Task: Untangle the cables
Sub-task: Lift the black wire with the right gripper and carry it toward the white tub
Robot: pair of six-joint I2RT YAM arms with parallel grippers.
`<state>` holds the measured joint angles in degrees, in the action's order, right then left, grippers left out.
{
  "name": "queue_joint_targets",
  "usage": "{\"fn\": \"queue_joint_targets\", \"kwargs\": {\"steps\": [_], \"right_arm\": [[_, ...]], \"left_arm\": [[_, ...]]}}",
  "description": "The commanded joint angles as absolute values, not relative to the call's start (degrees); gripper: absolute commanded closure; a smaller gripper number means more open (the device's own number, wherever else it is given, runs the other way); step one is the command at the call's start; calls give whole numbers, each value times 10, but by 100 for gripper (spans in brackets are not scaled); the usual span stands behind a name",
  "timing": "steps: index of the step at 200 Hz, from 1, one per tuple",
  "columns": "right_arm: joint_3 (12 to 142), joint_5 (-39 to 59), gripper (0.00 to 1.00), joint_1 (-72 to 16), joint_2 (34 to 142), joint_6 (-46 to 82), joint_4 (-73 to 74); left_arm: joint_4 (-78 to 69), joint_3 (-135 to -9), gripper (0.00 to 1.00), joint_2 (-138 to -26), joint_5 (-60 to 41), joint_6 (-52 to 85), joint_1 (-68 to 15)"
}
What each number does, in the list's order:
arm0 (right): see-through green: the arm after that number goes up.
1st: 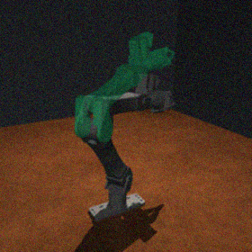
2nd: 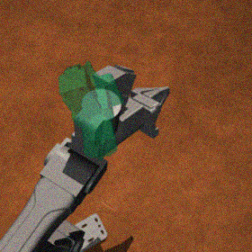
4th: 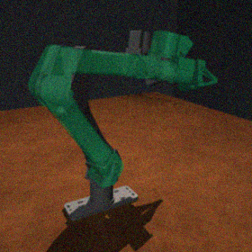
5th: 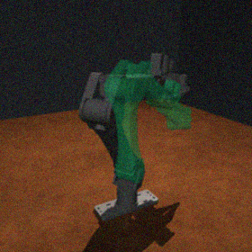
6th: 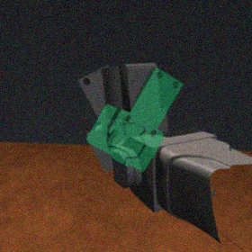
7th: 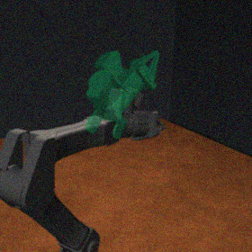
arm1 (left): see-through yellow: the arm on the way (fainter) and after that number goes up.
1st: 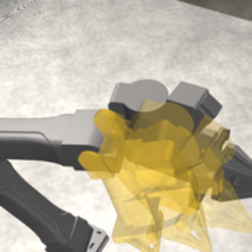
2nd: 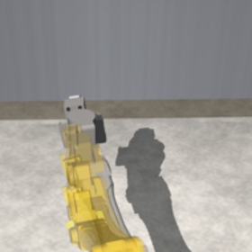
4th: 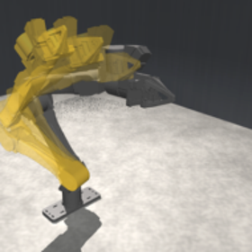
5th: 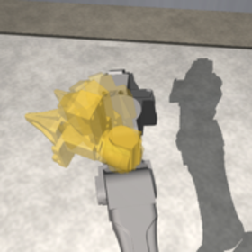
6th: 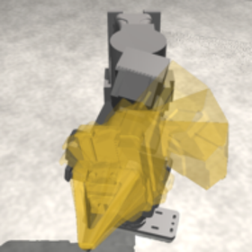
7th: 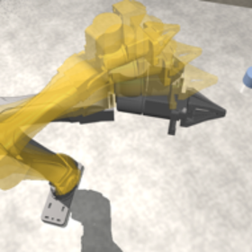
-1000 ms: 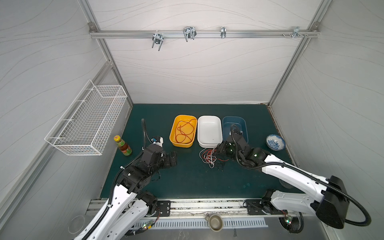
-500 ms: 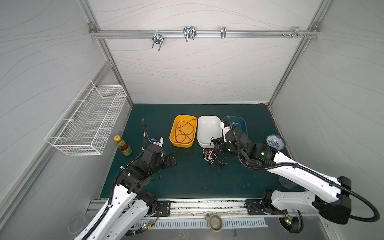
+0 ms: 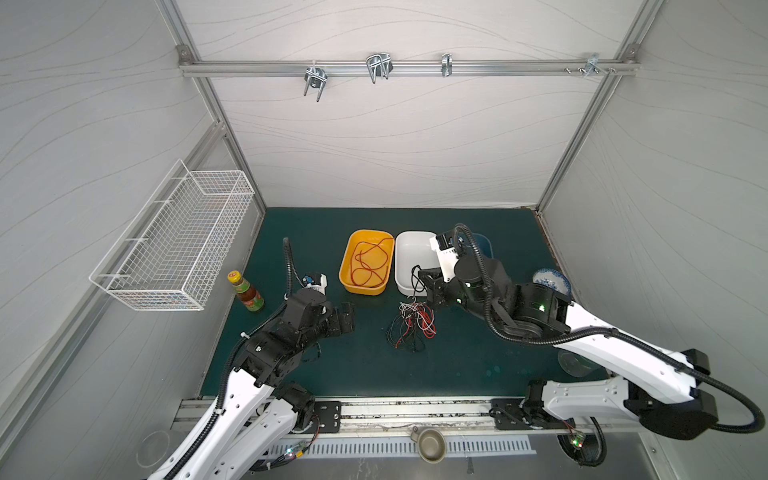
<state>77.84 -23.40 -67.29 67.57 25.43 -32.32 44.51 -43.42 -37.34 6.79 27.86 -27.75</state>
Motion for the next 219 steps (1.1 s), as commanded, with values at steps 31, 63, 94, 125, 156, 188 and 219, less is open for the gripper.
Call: {"fn": "queue_joint_targets", "kwargs": {"steps": [31, 63, 94, 125, 156, 188, 219], "right_arm": [[835, -257, 100, -705, 669, 202, -344], [861, -263, 100, -709, 668, 182, -356], [874, -281, 100, -709, 660, 161, -362], [883, -314, 100, -705, 653, 139, -369], [898, -264, 100, -654, 659, 153, -402], [891, -180, 100, -575, 663, 161, -392], [908, -98, 100, -505, 698, 161, -393]], "left_arm": [[420, -437, 0, -376, 66, 280, -275], [420, -437, 0, -377, 66, 279, -275], [420, -437, 0, -375, 66, 279, -275], [420, -437, 0, -374, 66, 280, -276], [420, -437, 0, -373, 65, 280, -275], [420, -437, 0, -374, 66, 280, -275], [420, -437, 0, -373, 66, 280, -276]]}}
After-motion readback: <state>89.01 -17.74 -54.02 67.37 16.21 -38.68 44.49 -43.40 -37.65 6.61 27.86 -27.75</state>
